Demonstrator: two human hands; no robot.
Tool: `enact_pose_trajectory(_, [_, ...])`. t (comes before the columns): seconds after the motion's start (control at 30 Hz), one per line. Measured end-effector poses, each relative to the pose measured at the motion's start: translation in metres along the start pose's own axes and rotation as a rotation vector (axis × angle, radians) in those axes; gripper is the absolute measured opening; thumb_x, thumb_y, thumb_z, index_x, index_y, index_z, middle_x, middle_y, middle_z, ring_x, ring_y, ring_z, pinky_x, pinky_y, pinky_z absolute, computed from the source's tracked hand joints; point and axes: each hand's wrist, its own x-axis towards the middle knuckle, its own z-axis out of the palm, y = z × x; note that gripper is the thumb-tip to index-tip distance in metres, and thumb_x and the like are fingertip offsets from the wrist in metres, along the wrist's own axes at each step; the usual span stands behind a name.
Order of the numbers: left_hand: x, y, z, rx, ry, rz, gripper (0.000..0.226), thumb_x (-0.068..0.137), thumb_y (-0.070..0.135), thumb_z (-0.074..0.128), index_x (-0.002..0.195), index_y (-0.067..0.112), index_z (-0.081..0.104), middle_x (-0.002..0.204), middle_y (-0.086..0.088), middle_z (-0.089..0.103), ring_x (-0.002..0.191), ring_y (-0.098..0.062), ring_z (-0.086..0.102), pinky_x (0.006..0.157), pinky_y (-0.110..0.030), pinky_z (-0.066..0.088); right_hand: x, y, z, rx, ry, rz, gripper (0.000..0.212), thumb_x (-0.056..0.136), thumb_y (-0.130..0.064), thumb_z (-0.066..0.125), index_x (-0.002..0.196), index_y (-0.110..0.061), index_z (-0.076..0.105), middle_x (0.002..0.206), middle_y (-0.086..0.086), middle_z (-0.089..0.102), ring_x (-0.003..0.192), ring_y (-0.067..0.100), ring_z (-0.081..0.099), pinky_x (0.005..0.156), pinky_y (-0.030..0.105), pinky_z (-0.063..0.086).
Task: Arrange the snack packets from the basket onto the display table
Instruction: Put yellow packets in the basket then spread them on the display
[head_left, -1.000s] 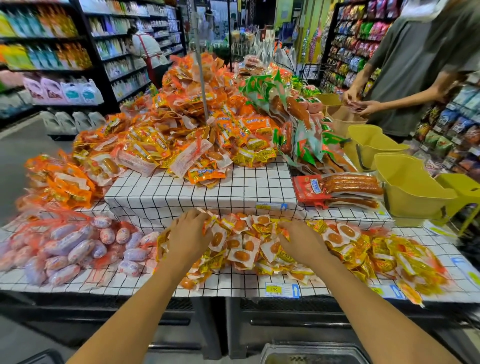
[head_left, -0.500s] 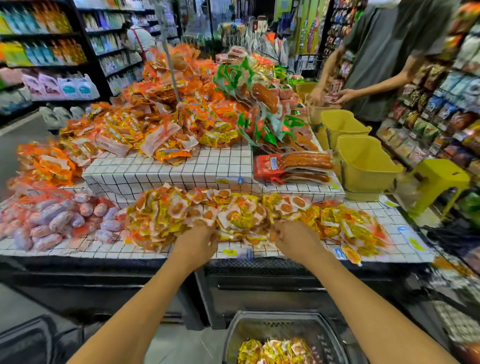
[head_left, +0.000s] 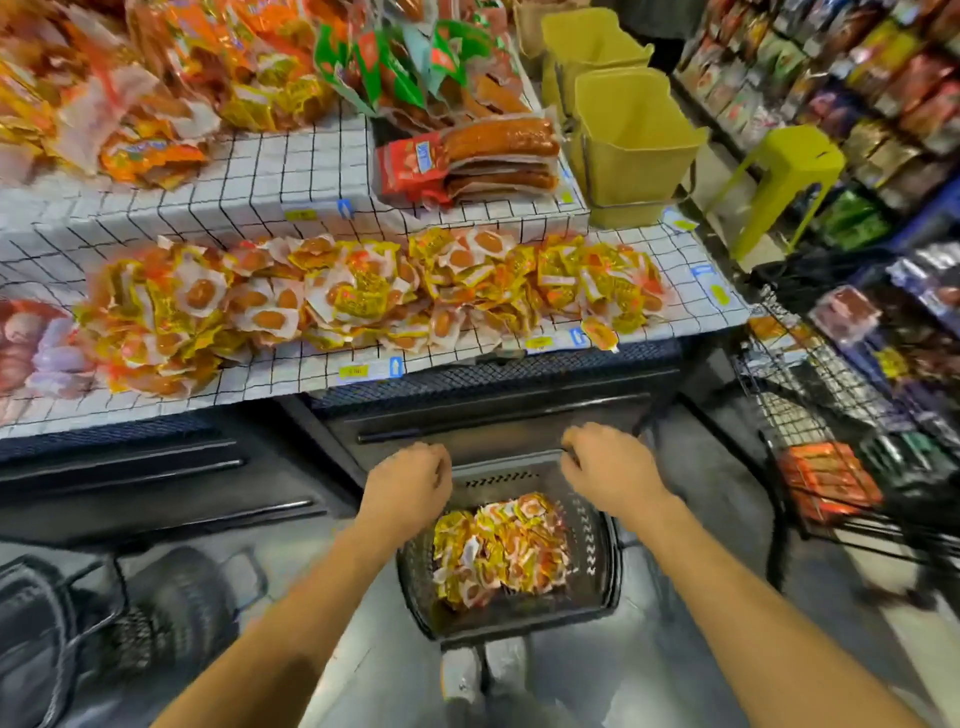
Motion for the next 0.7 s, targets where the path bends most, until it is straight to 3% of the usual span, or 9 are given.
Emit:
enact_pose_trajectory(0.23, [-0.020,-0.010,0.105,-0.129,-0.210,-0.164,0.023,0.092,0.038,0.046,0.095,0.022,0.062,0.094,-0.007,0.068,0.088,-0.034,0.065,0.074,-0.045,0.055,-0.031,0.016,0.098,0.022,-0.204,0.136,0.027,0.098,-0.035,0.046,0.109,-0.017,0.063,0.106,0.008,0.068,0.095,0.033,0.067,0.070,0.038,0.052])
enact_pose_trajectory(0.33, [-0.024,-0.014,0.153,-0.079,-0.255,-0.225,0.028,0.097,0.036,0.044,0.101,0.018,0.065,0.102,-0.014,0.070,0.095,-0.038,0.065,0.076,-0.042,0.054,-0.031,0.027,0.143,0.049,-0.282,0.143,0.027,0.098,-0.035,0.045,0.103,-0.014,0.062,0.102,0.013,0.069,0.092,0.036,0.067,0.069,0.040,0.052])
enact_pose_trajectory(0.5, [-0.018,-0.020,0.236,-0.081,-0.312,-0.351,0.025,0.099,0.033,0.043,0.096,0.016,0.062,0.100,-0.017,0.069,0.091,-0.041,0.064,0.070,-0.039,0.048,-0.017,0.047,0.226,0.093,-0.383,0.163,0.032,0.098,-0.038,0.045,0.113,-0.017,0.062,0.104,0.019,0.069,0.097,0.040,0.066,0.074,0.043,0.053])
enact_pose_trajectory(0.7, [0.002,-0.040,0.339,-0.109,-0.425,-0.354,0.028,0.091,0.027,0.050,0.114,0.020,0.064,0.107,-0.012,0.068,0.097,-0.038,0.064,0.079,-0.040,0.053,0.001,0.070,0.338,0.250,-0.434,0.192,0.026,0.097,-0.034,0.048,0.115,-0.022,0.063,0.093,0.018,0.068,0.087,0.041,0.065,0.071,0.045,0.057])
